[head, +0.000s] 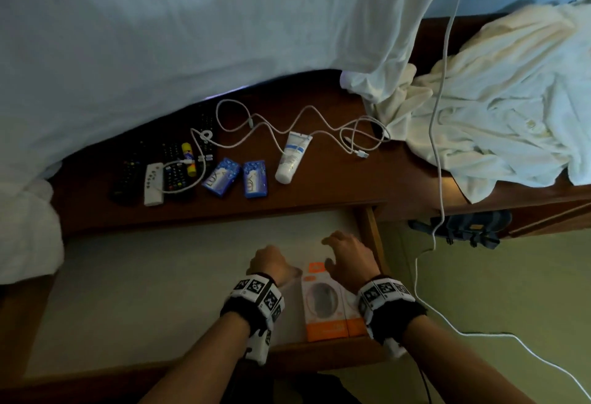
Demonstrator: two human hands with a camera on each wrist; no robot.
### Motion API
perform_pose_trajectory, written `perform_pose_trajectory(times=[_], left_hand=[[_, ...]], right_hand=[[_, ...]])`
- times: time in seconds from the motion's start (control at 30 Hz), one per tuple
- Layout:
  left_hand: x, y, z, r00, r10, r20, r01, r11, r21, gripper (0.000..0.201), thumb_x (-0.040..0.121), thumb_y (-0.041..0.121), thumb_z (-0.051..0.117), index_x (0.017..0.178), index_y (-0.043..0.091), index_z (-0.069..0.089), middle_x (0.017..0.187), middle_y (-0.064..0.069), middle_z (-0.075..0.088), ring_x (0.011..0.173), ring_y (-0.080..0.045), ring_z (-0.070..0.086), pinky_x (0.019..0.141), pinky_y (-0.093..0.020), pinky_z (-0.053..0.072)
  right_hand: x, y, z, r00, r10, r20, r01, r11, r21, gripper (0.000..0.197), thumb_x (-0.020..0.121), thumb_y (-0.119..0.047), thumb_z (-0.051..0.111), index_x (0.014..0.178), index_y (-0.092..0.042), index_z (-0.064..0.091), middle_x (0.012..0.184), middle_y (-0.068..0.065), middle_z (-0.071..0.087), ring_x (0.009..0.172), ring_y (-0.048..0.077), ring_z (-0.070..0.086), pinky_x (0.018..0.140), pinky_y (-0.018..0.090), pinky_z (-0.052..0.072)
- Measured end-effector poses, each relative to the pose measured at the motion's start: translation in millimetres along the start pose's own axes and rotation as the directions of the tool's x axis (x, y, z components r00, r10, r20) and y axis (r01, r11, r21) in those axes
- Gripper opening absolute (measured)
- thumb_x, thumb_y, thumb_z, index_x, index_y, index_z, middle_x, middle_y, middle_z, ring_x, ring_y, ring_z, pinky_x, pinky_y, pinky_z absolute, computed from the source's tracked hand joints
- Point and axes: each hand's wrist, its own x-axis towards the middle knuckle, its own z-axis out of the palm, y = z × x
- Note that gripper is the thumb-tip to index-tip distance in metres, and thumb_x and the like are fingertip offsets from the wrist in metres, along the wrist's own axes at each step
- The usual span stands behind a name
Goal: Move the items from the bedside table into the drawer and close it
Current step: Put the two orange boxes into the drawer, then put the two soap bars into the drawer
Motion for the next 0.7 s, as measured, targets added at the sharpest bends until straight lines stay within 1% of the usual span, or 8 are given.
perform_pose_trajectory(times=[0.1,0.17,0.23,0.3,0.4,0.5,0.6,0.7], left_hand=[[8.8,-3.3,-52.4,0.981,0.015,-0.194,-0.048,0.984,-0.169,0.019,0.077,0.038,0.076,0.082,0.02,0.073,0.092,-0.002,0.073,0.087,-0.022,0.068,0.08,-0.034,0.057],[15.5,-8.6,-83.5,0.934,0.024,-0.356,-0.118,0.963,-0.244,0.011,0.079,0.032,0.074,0.074,0.024,0.069,0.092,-0.002,0.074,0.092,-0.023,0.068,0.082,-0.034,0.056],[21.9,-14.7,-111.2,0.87,0.033,-0.493,-0.183,0.948,-0.26,0.004,0.082,0.028,0.071,0.081,0.025,0.069,0.097,-0.004,0.074,0.099,-0.026,0.066,0.085,-0.034,0.054],[31.8,-20.3,-129.0,0.81,0.059,-0.583,-0.207,0.96,-0.19,0.021,0.087,0.025,0.067,0.106,0.018,0.07,0.112,-0.008,0.068,0.106,-0.03,0.063,0.087,-0.036,0.051],[42.6,-28.0,-144.2,0.793,0.143,-0.592,-0.179,0.984,-0.001,0.038,0.093,0.025,0.057,0.13,0.016,0.058,0.127,-0.013,0.052,0.112,-0.035,0.057,0.088,-0.043,0.048],[49.2,-34.8,-145.2,0.823,0.194,-0.534,-0.162,0.981,0.108,0.043,0.096,0.026,0.054,0.138,0.018,0.049,0.135,-0.013,0.043,0.116,-0.036,0.055,0.09,-0.045,0.048],[50.5,-39.3,-143.9,0.821,0.218,-0.527,-0.177,0.976,0.128,0.04,0.094,0.03,0.058,0.131,0.015,0.055,0.134,-0.012,0.04,0.117,-0.033,0.053,0.09,-0.045,0.048],[52.8,-44.4,-142.8,0.783,0.235,-0.576,-0.246,0.967,0.06,0.025,0.087,0.03,0.069,0.103,0.011,0.069,0.12,-0.008,0.045,0.107,-0.027,0.054,0.084,-0.042,0.051]], right_hand=[[23.6,-35.6,-23.4,0.997,-0.008,-0.072,0.014,0.996,0.09,0.036,0.089,-0.032,0.055,0.124,-0.025,0.058,0.128,-0.004,0.057,0.116,0.021,0.055,0.088,0.039,0.051],[40.7,-57.2,-35.7,0.991,-0.014,-0.13,0.033,0.988,0.15,0.031,0.086,-0.032,0.057,0.115,-0.023,0.062,0.117,-0.002,0.059,0.107,0.021,0.059,0.082,0.037,0.051],[58.5,-77.8,-43.7,0.983,-0.034,-0.18,0.068,0.981,0.183,0.023,0.084,-0.027,0.057,0.104,-0.019,0.064,0.107,0.002,0.059,0.101,0.025,0.06,0.077,0.037,0.051],[75.5,-97.7,-46.9,0.978,-0.069,-0.199,0.105,0.978,0.181,0.025,0.085,-0.022,0.053,0.108,-0.016,0.062,0.111,0.006,0.057,0.101,0.03,0.06,0.078,0.04,0.05],[95.6,-122.9,-42.6,0.984,-0.105,-0.141,0.122,0.985,0.12,0.054,0.09,-0.02,0.052,0.143,-0.021,0.039,0.13,0.011,0.044,0.116,0.032,0.05,0.085,0.043,0.051],[106.3,-135.8,-31.6,0.998,-0.058,-0.035,0.057,0.998,-0.011,0.065,0.092,-0.023,0.052,0.149,-0.027,0.021,0.136,0.014,0.033,0.125,0.035,0.039,0.087,0.046,0.051],[109.5,-137.4,-19.0,0.999,-0.033,-0.033,0.03,0.997,-0.076,0.059,0.093,-0.029,0.052,0.146,-0.03,0.027,0.138,0.015,0.031,0.126,0.037,0.035,0.088,0.047,0.051],[106.2,-135.9,-12.6,0.986,-0.003,-0.167,0.007,1.0,0.023,0.039,0.091,-0.029,0.056,0.129,-0.021,0.049,0.135,0.017,0.034,0.124,0.038,0.036,0.086,0.048,0.052]])
